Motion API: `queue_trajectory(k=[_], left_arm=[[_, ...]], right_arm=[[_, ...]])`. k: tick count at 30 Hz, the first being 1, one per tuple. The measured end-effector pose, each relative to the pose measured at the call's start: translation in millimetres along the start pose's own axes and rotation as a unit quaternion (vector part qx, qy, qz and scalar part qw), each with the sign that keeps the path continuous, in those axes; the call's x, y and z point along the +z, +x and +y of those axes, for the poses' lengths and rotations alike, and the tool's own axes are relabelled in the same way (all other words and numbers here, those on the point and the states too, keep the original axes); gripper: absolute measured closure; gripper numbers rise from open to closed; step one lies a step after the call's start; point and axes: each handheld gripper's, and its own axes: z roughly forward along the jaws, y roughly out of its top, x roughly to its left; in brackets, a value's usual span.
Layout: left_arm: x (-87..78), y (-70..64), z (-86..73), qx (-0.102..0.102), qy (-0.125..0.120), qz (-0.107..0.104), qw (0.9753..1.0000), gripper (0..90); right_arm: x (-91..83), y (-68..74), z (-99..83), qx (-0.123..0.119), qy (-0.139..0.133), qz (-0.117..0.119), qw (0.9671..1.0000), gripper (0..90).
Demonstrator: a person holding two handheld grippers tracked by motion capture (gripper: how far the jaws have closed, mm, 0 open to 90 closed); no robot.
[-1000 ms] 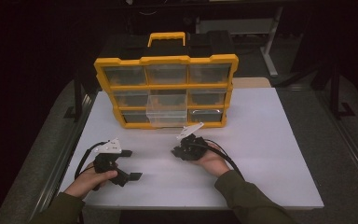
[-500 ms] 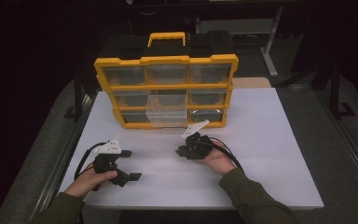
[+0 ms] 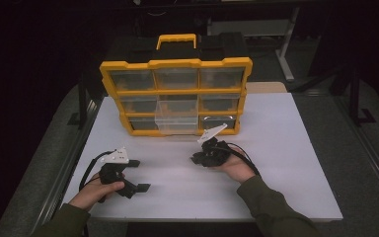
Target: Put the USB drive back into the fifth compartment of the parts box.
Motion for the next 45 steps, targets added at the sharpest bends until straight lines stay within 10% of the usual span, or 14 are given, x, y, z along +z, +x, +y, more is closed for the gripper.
queue_trajectory(k=[45], left_arm=[[1.2, -1.0, 0.2, -0.003, -0.001, -0.004, 1.0000, 0.0]], right_arm=[[-56.2, -14.1, 13.9, -0.006, 0.006, -0.008, 0.9999, 77.8]])
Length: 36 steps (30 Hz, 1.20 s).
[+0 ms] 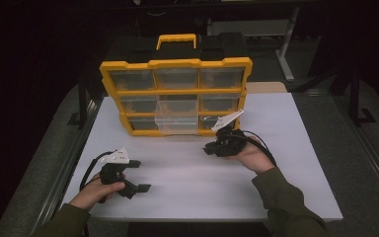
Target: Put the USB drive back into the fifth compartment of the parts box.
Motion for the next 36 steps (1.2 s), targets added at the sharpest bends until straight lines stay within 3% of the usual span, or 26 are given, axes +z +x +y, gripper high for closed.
queue_trajectory(k=[36], left_arm=[[-1.6, 1.3, -0.1, -0.005, -0.006, 0.001, 1.0000, 0.0]], right_arm=[[-56.4, -8.5, 51.7, -0.027, -0.019, -0.005, 0.9994, 77.8]])
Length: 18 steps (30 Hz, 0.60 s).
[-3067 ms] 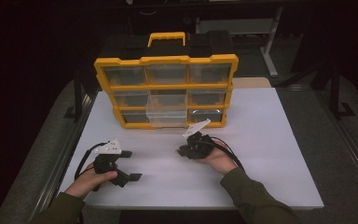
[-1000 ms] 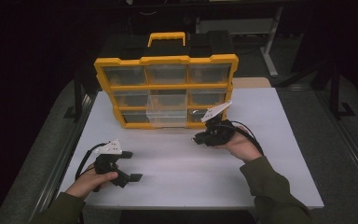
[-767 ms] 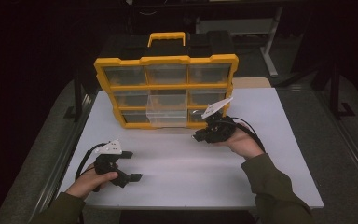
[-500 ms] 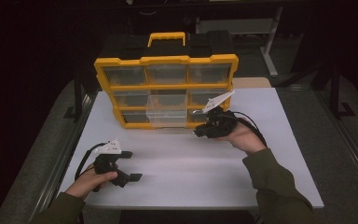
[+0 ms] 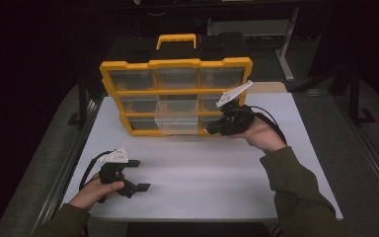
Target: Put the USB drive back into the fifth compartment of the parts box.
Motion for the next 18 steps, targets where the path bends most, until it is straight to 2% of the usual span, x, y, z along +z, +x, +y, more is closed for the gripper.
queue_trajectory(k=[10, 18], left_arm=[[-0.3, 0.1, 0.2, -0.002, -0.001, 0.001, 1.0000, 0.0], [-0.5, -0.2, 0.4, -0.002, -0.001, 0.000, 1.0000, 0.0]], right_arm=[[-20.3, -1.1, 20.8, -0.004, -0.020, -0.007, 0.9998, 77.8], [-31.4, 2.0, 40.1, -0.018, -0.029, -0.012, 0.9994, 77.8]])
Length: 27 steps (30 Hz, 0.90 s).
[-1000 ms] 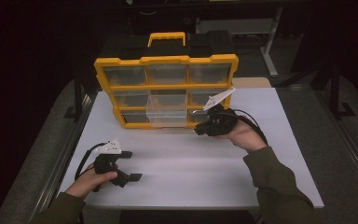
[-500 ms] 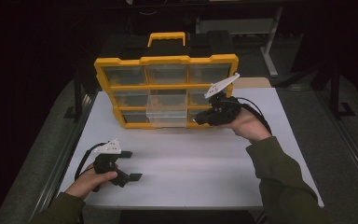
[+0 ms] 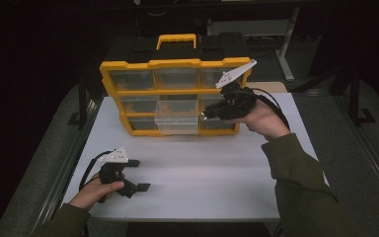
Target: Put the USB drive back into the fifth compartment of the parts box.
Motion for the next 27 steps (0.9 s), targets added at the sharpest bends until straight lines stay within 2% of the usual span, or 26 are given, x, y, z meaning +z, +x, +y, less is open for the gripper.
queue_trajectory(k=[9, 24, 25, 27], left_arm=[[-0.3, -0.1, 0.0, 0.000, -0.001, 0.000, 1.0000, 0.0], [-1.4, 0.3, -0.1, 0.000, -0.001, 0.000, 1.0000, 0.0], [-1.5, 0.2, -0.2, 0.001, -0.002, 0.000, 1.0000, 0.0], [-2.0, 0.3, -0.4, 0.000, -0.003, 0.000, 1.0000, 0.0]], right_arm=[[1.8, 2.9, 21.6, -0.014, -0.003, 0.000, 0.9999, 77.8], [30.3, -3.4, 36.5, -0.008, -0.004, 0.012, 0.9999, 77.7], [33.4, -3.7, 36.9, -0.008, -0.003, 0.013, 0.9999, 77.2], [41.2, -4.6, 37.2, -0.001, -0.002, 0.013, 0.9999, 69.2]])
